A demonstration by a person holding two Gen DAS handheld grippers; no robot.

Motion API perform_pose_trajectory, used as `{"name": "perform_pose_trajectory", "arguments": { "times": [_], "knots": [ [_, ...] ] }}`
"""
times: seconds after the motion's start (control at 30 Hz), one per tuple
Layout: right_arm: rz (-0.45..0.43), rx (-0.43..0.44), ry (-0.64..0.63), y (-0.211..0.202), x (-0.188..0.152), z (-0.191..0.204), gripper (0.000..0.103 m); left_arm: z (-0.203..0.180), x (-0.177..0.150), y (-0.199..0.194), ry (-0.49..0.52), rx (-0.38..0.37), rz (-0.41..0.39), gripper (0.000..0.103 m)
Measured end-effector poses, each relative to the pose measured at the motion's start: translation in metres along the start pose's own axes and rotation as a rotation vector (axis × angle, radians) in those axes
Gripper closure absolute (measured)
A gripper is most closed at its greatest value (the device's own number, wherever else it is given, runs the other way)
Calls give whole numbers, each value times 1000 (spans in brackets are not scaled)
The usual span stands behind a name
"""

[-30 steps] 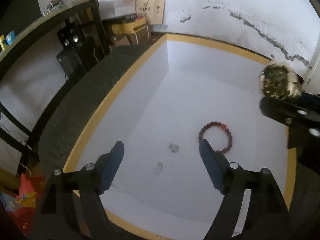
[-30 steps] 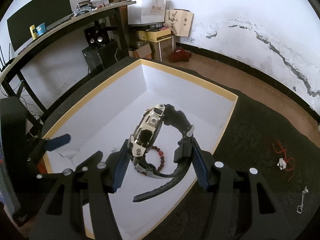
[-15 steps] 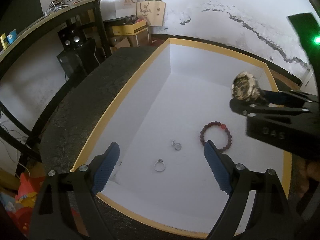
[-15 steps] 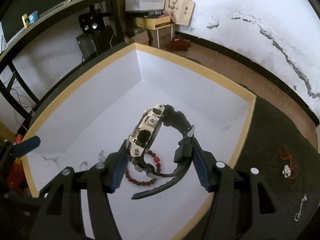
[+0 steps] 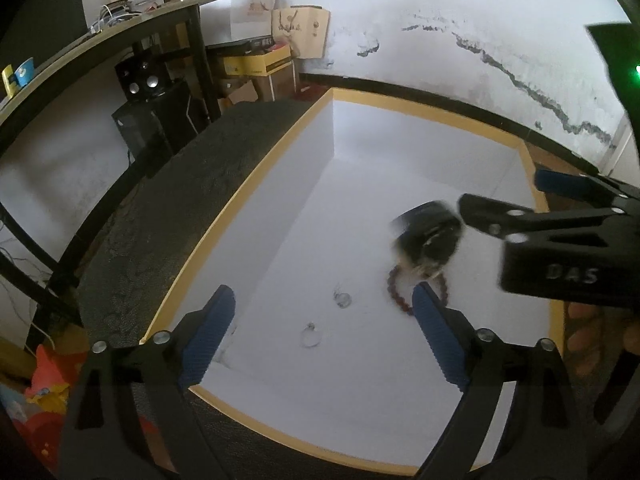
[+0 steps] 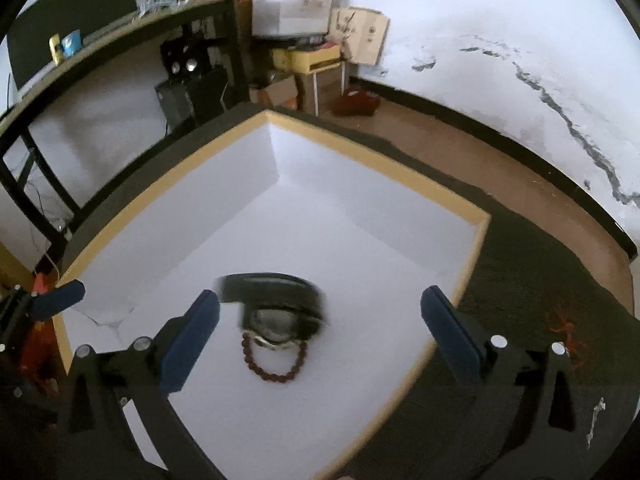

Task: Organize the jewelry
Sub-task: 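Lower the black wristwatch into the box and open the right tool, then move both tools back over the rug toward the remaining jewelry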

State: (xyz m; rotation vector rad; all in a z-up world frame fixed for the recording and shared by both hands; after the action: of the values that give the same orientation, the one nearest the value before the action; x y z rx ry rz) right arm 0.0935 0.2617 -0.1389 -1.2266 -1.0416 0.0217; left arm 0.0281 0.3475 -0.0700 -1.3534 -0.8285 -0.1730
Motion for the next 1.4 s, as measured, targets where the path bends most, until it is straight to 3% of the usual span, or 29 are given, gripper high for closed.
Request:
{"name": "perform_pose_trajectory", "arguments": {
  "times": [0.27, 0.47, 0.63, 0.73, 0.8, 1.03, 1.23, 1.4],
  "knots": [
    [-150, -64, 155, -87, -24, -66, 5, -37, 7, -16, 38, -31, -39, 11],
    [-166, -260, 266, -148, -104, -158, 5, -97, 11, -37, 86, -85, -99, 11],
    [-97, -381, 403, -181, -185, -245, 5, -180, 1, -50, 175, -175, -104, 11],
    [-88, -424, 440, -198, -217, -275, 5, -234, -12, -53, 241, -220, -94, 11],
    [-75, -449, 432, -203, -231, -286, 5, -270, -20, -55, 280, -261, -89, 11],
    [-74, -462, 443, -223, -272, -318, 5, -359, -46, -38, 391, -295, -60, 11],
    [-62, -452, 454, -222, -283, -328, 5, -403, -60, -20, 500, -260, -94, 10],
    [-74, -443, 460, -217, -276, -332, 5, -417, -67, 15, 463, -277, -12, 8]
  ]
}}
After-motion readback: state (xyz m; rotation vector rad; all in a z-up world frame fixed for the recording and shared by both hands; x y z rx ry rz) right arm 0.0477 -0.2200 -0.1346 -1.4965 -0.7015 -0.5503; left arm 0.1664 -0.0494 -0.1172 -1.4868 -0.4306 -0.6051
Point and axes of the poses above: each gripper's, at about its wrist camera, not at the fingertips, and y roughly the way its jaws point, z to its left, x to its top, the point moved 7 cm from there along y, roughly the way its jaws point, and after that the axes turned 5 degrees about -y, right-handed, at the moved point
